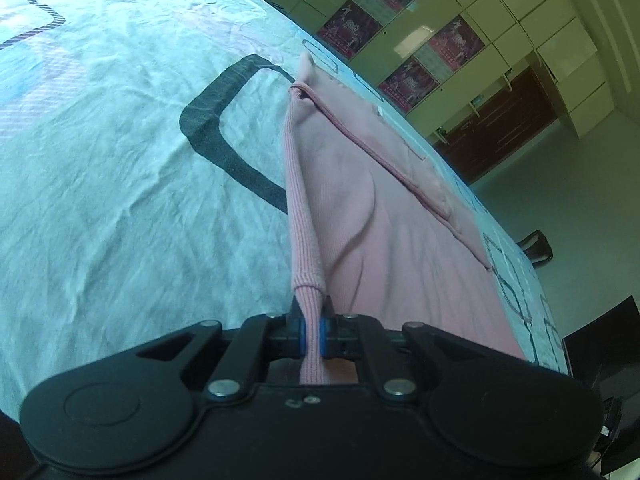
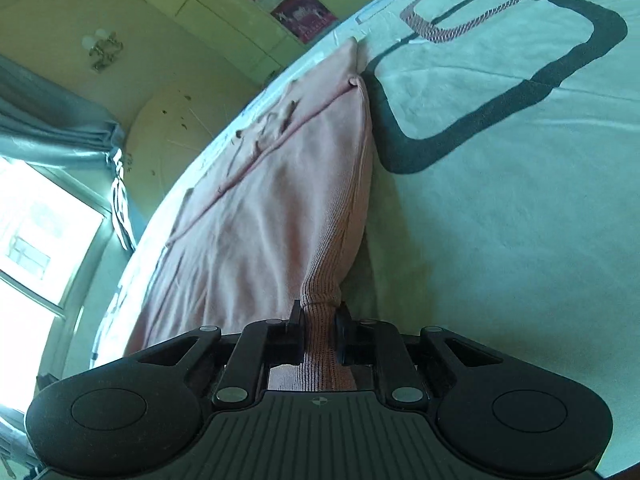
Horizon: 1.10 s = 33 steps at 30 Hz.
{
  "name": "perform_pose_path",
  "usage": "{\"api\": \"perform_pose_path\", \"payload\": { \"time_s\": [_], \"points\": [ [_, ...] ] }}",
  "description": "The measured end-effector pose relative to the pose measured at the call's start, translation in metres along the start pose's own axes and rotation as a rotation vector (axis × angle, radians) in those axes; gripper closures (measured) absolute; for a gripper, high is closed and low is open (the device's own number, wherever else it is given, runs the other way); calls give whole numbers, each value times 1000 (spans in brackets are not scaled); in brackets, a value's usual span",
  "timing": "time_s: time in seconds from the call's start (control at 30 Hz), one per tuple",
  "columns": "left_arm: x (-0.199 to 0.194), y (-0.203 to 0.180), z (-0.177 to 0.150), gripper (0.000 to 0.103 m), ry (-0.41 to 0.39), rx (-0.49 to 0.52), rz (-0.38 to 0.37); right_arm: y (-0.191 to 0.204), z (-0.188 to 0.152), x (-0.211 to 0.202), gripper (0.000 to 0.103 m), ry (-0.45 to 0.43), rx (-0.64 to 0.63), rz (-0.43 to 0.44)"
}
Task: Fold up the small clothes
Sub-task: 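Grasp the hem with both grippers and fold it up onto the collar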
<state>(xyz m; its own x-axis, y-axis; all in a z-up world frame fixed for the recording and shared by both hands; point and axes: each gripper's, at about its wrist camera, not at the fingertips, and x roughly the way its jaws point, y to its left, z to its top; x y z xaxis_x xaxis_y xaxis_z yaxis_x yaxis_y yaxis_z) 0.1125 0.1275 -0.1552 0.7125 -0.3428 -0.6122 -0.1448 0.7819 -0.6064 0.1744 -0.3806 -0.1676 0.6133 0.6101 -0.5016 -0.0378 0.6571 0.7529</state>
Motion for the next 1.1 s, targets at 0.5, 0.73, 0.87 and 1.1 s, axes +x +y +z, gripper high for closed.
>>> {"api": "perform_pose_path", "payload": {
  "time_s": [0.5, 0.73, 0.87, 1.1],
  "points": [
    [-15, -32, 57, 99, -214, -191, -221, 51, 90, -4, 90, -147, -38, 159],
    [34, -65, 135, 99, -249, -182, -288, 70, 173, 27, 90, -206, 12, 158],
    [80, -76, 182, 99, -227, -167, -271, 65, 222, 65, 90, -203, 61, 118],
    [185, -65, 253, 99, -126, -186, -185, 29, 288, 156, 90, -140, 182, 44]
  ]
}}
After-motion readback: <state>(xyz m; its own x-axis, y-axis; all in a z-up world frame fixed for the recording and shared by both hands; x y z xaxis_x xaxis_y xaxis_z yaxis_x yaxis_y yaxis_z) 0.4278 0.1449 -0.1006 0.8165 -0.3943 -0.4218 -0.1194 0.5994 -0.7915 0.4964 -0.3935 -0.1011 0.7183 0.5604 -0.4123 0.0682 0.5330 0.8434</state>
